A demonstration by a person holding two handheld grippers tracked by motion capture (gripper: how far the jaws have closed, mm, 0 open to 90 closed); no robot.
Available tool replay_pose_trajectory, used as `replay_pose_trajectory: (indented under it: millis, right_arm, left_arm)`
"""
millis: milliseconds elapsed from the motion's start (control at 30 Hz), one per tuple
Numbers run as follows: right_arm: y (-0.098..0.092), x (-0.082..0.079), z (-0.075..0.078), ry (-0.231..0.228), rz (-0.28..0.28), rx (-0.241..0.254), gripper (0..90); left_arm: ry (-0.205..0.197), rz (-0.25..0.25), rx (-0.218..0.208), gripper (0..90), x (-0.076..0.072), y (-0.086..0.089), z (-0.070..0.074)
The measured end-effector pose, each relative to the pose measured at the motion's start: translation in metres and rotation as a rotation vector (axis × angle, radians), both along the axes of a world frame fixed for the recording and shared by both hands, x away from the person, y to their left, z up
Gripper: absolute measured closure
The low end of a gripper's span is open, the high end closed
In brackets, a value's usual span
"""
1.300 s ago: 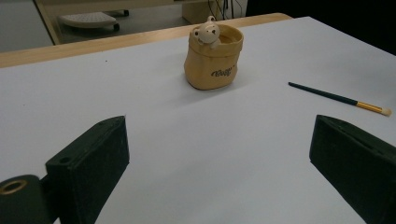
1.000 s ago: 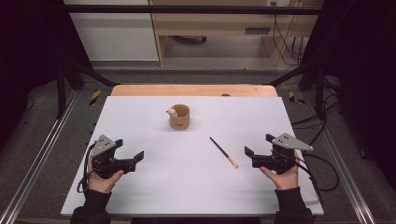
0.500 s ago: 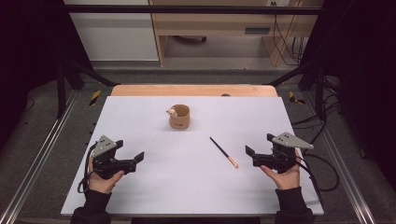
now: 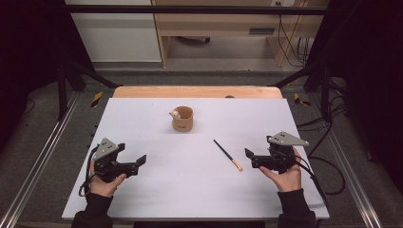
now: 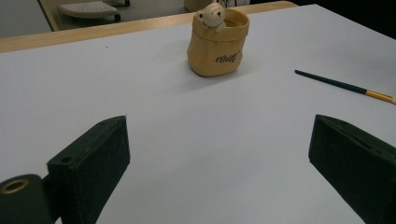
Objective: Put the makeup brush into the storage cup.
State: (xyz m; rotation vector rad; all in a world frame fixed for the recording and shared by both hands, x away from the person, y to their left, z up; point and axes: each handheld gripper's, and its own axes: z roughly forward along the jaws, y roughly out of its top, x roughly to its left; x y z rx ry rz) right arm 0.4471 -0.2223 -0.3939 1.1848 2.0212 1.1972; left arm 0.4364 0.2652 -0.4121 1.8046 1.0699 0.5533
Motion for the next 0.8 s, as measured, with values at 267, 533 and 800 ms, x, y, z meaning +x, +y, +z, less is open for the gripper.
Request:
replay_pose_trajectory:
  millis: [267,533,800]
  right_arm:
    - [0.007,0.007,0.001,0.021,-0.002,-0.010,6.8]
    - [0.013,0.012,0.010,0.019,-0.006,-0.019,5.3]
    - [0.021,0.019,0.015,0.032,0.002,-0.047,9.2]
  left_arm:
    - [0.003,0.007,0.006,4.9,0.001,0.001,-0.002]
    - [0.004,0.008,0.010,4.9,0.001,0.001,-0.002]
    - [0.007,0.004,0.017,4.9,0.001,0.001,-0.003]
